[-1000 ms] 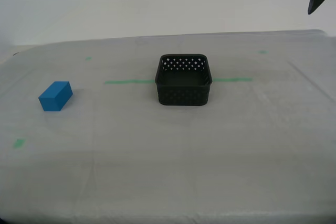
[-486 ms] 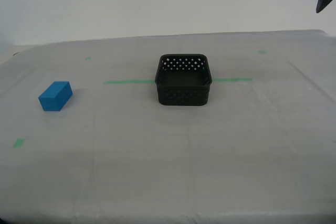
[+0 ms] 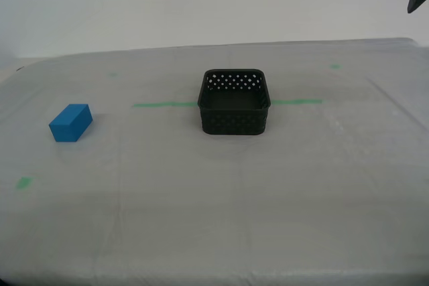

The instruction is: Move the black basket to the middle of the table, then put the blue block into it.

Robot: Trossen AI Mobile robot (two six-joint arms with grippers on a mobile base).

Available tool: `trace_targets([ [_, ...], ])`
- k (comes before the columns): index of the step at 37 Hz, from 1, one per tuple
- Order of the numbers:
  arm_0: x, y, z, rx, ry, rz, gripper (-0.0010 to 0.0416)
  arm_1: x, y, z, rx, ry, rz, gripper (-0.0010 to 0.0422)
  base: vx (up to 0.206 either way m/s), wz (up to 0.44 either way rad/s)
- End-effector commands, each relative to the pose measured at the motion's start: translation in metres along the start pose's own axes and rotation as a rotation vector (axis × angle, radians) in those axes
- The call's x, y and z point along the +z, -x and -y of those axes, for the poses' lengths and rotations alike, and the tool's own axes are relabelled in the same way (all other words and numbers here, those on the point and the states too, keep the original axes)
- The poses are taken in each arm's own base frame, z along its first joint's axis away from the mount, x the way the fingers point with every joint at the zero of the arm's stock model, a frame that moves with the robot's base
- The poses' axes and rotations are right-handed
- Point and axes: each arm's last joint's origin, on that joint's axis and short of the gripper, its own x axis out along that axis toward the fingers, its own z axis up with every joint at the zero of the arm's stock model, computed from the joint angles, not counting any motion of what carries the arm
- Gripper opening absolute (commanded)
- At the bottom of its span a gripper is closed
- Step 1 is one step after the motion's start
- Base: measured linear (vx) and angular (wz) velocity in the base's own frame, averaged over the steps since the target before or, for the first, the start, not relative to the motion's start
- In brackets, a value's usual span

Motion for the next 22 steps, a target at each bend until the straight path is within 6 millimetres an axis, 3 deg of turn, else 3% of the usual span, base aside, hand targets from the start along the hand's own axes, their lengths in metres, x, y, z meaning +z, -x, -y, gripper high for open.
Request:
trace_targets([
  [1, -0.0001, 0.0002, -0.0002, 0.001, 0.011, -0.002, 0.0235, 0.0008, 0.0000, 0.0001, 0.000, -0.001, 0.006, 0.0000, 0.000, 0.000],
  [6, -0.0010, 0.0002, 0.0000, -0.001, 0.013, -0.012, 0.0237, 0.0008, 0.0000, 0.0001, 0.000, -0.001, 0.006, 0.0000, 0.000, 0.000],
  [15, -0.0039, 0.0003, 0.0005, -0.006, 0.018, -0.042, 0.0279, 0.0008, 0.0000, 0.0001, 0.000, -0.001, 0.006, 0.0000, 0.000, 0.000],
  [22, -0.0040, 0.0003, 0.0005, -0.006, 0.017, -0.043, 0.0238, 0.0009, 0.0000, 0.0001, 0.000, -0.001, 0.006, 0.0000, 0.000, 0.000],
])
